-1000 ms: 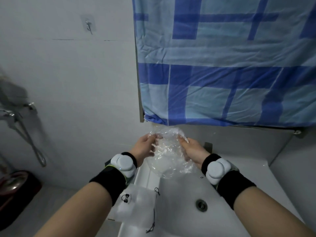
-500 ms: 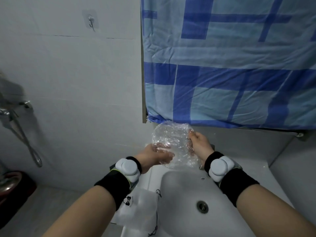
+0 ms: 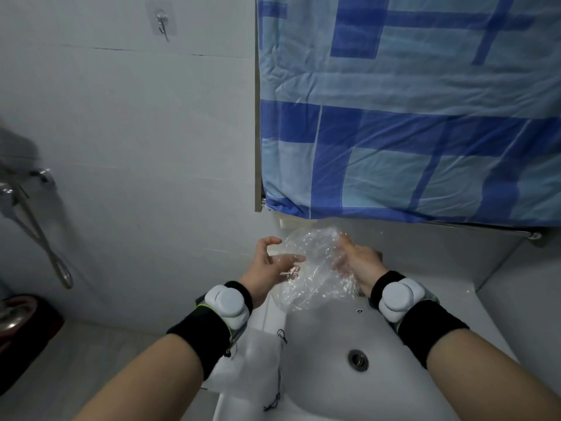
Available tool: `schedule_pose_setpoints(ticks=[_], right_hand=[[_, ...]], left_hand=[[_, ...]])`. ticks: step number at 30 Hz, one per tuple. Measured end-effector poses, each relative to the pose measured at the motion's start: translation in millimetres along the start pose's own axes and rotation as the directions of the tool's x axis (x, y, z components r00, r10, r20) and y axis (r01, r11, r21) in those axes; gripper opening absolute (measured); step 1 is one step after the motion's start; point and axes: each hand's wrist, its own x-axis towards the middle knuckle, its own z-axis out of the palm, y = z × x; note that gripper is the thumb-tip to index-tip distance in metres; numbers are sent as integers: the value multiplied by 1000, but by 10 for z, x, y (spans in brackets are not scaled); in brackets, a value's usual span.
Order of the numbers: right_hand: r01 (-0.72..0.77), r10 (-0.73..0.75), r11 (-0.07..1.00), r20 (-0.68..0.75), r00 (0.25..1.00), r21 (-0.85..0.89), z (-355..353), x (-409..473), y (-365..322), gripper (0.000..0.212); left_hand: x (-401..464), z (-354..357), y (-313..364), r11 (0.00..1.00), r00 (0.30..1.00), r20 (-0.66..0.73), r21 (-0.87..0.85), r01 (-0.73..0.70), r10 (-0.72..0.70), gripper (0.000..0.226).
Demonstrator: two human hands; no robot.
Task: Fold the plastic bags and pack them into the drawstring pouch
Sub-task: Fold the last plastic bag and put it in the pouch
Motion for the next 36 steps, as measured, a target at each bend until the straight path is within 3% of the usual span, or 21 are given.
schedule_pose_setpoints(ticks=[3, 7, 12, 14, 18, 24, 26, 30, 33, 36], right_hand=[[-88, 85, 996, 176, 981, 7, -26, 10, 36, 49], [-134, 131, 991, 336, 933, -14, -94, -12, 59, 25], [-84, 71, 995, 217, 974, 50, -101, 38, 44, 14], [-75, 59, 995, 210, 976, 69, -100, 43, 28, 14], [-119, 87, 988, 285, 955, 95, -108, -8, -3, 31], [-87, 85, 996, 407, 909, -15, -159, -74, -51, 13], [-59, 51, 998, 390, 920, 9, -175, -62, -43, 14], [86, -99, 994, 214, 972, 69, -183, -77, -48, 10], [218, -223, 974, 78, 972, 59, -207, -44, -57, 29], [232, -252, 960, 117, 961, 157, -219, -56, -96, 25]], left_hand=[[13, -18, 41, 997, 995, -70, -30, -71, 69, 26], [6, -62, 102, 996, 995, -59, -40, -82, 80, 25], [-97, -125, 179, 987, 981, 108, 5, 160, -160, 23], [-124, -131, 179, 980, 965, 179, 73, 183, -194, 24], [-81, -80, 164, 993, 995, 86, 111, 43, -53, 25], [26, -122, 117, 992, 997, 36, 105, -66, 63, 48], [45, -126, 94, 986, 997, 14, 149, -78, 77, 52], [66, -136, 73, 976, 993, -75, 204, -70, 86, 57], [52, -108, 73, 970, 994, -98, 243, -29, 55, 56], [31, -81, 79, 949, 992, -123, 315, 21, 19, 43]])
